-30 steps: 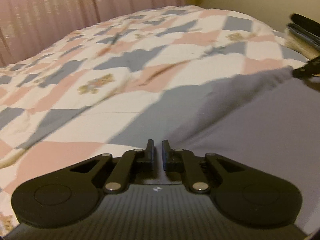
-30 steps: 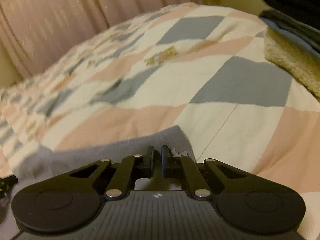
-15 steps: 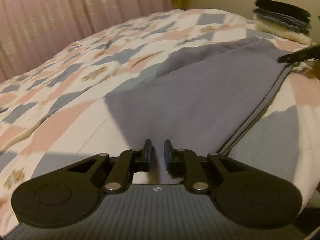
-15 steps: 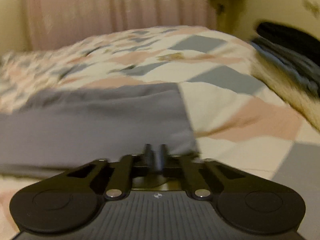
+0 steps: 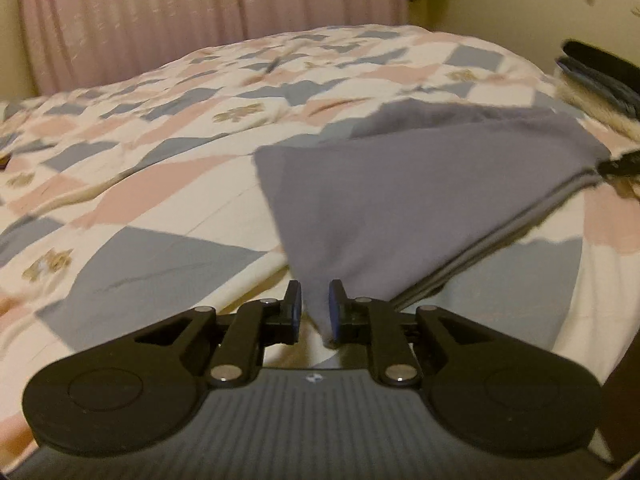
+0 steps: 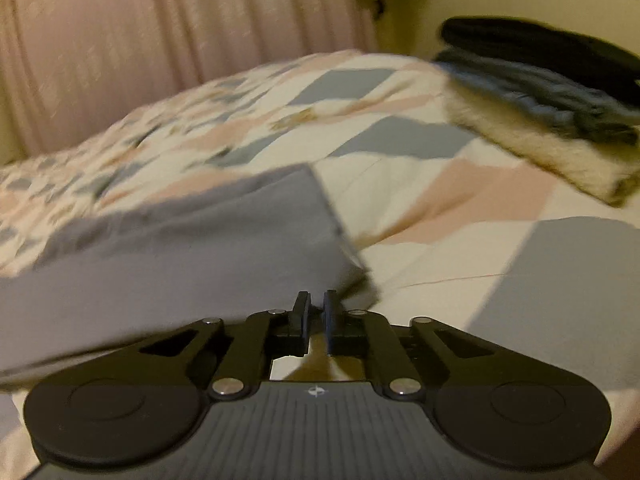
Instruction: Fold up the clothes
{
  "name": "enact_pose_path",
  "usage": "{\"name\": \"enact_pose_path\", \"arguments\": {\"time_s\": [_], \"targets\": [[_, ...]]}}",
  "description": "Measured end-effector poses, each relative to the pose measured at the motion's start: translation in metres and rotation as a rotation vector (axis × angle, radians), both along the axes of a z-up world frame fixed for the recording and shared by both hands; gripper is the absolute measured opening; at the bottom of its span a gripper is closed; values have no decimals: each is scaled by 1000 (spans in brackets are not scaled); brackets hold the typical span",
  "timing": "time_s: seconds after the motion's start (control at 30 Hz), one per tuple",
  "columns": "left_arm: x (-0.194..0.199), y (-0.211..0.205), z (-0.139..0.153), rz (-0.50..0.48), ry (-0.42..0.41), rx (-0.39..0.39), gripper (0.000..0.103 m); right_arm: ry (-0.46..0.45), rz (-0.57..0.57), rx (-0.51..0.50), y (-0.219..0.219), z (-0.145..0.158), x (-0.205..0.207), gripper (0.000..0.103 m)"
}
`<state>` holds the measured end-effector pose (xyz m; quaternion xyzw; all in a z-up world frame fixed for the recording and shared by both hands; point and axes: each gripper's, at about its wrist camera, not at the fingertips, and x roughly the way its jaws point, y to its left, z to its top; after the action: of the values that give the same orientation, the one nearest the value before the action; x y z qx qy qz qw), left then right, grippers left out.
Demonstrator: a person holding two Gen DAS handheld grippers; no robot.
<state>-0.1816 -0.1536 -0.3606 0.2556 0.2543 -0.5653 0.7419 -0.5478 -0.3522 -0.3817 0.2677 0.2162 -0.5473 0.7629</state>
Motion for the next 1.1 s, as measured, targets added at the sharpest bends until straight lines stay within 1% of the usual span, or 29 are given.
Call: {"name": "enact_pose_path", "arguments": {"time_s": [0.03, 0.07, 0.13, 0.17, 0.2, 0.23, 0.3, 0.33, 0.37, 0.47, 0.5, 0.57, 0.6, 0.67, 0.73, 0.77, 0.8, 0.83, 0.9, 0.97, 1.0, 1.03, 1.1], "targets": [[0, 3, 3, 14, -7, 0, 14, 3, -20, -9, 5, 5, -4, 26], [-1, 6, 7, 28, -15, 1, 14, -17, -31, -6, 10, 10, -8, 27], [-4, 11, 13, 69, -32, 14, 15, -106, -49, 19, 23, 17, -19, 27], [-5, 14, 16, 96, -19, 23, 21, -144, -50, 35, 30, 18, -22, 32], [-6, 17, 19, 123, -5, 31, 23, -169, -47, 52, 38, 18, -24, 35], [-8, 20, 22, 150, 9, 40, 23, -179, -36, 66, 49, 19, -22, 39], [-13, 26, 28, 172, 57, 42, 26, -169, -4, 86, 67, 20, -18, 40], [-17, 30, 31, 180, 76, 40, 30, -170, 9, 98, 74, 20, -14, 42], [-21, 33, 33, 180, 89, 36, 32, -172, 24, 112, 81, 20, -11, 45], [-37, 44, 41, 166, 98, 26, 36, -206, 72, 156, 100, 26, -3, 47], [-41, 46, 44, 166, 97, 22, 37, -207, 86, 156, 105, 29, 1, 49], [-50, 53, 51, 175, 98, 10, 43, -200, 103, 136, 116, 39, 4, 59], [-54, 55, 53, 181, 100, 7, 45, -196, 112, 127, 121, 44, 5, 61], [-62, 62, 61, 204, 94, 1, 52, -197, 128, 110, 132, 55, 7, 68], [-70, 68, 69, 215, 76, -5, 55, -218, 134, 103, 141, 65, 5, 72], [-73, 71, 74, 221, 67, -7, 57, -233, 137, 97, 146, 70, 4, 78], [-77, 74, 77, 224, 59, -13, 59, -244, 141, 90, 151, 75, 2, 81], [-81, 79, 82, 227, 50, -24, 65, -253, 145, 82, 156, 80, 1, 83], [-85, 86, 89, 231, 43, -43, 67, -255, 155, 61, 164, 88, -1, 86], [-91, 94, 96, 229, 37, -60, 68, -253, 159, 41, 173, 96, -3, 95], [-93, 97, 99, 228, 33, -67, 68, -253, 162, 34, 177, 100, -4, 96], [-96, 100, 102, 228, 30, -74, 70, -252, 166, 27, 181, 103, -5, 100], [-102, 107, 107, 229, 23, -88, 77, -250, 173, 10, 188, 109, -6, 101]]}}
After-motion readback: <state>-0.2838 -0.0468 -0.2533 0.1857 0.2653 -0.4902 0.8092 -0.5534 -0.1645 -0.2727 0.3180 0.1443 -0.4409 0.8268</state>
